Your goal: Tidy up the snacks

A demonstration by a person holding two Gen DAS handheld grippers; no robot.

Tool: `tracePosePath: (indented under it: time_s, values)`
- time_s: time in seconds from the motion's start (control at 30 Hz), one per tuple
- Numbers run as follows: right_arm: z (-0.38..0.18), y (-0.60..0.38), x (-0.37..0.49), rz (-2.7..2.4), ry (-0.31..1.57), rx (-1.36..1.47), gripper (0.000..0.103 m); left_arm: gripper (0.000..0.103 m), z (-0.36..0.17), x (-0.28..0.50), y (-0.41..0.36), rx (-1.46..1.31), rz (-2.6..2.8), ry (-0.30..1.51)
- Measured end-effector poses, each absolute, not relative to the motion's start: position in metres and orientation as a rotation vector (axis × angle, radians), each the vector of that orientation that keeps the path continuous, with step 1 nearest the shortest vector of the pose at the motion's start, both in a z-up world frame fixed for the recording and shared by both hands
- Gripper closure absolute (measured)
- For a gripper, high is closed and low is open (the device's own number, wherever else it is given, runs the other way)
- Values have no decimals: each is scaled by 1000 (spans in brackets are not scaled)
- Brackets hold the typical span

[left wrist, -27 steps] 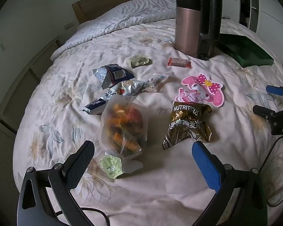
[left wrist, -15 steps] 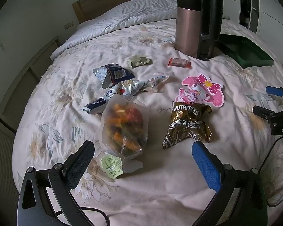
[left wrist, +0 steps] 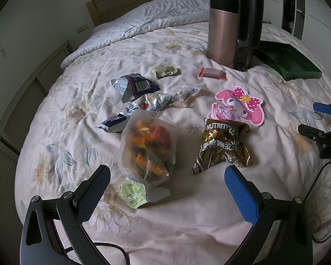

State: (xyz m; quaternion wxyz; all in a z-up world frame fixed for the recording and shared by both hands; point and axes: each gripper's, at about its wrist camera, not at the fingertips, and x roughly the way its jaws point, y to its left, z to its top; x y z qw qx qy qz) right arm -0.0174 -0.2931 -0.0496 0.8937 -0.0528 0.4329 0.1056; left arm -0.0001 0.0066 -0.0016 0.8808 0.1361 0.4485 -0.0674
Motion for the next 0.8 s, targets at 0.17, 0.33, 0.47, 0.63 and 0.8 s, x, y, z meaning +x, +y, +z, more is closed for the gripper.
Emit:
tracePosePath:
  time_s: [0.17,0.33,0.47,0.63,0.8]
  values:
    - [-51,-293,-18,226,899,-108,0,1,-1,1,10,276,-116,935]
    - [-51,-289,-23,220,896,-106,0,1,-2,1,13,275,-100,935]
    - [-48,-290,-24,211,889,-93,0,1,0,4,17,261,-94,933]
    - [-44,-289,-26,209,882,-79,0,1,1,7,22,248,-83,928]
    - [-42,-287,-27,209,881,-78,0,1,1,9,26,239,-82,928]
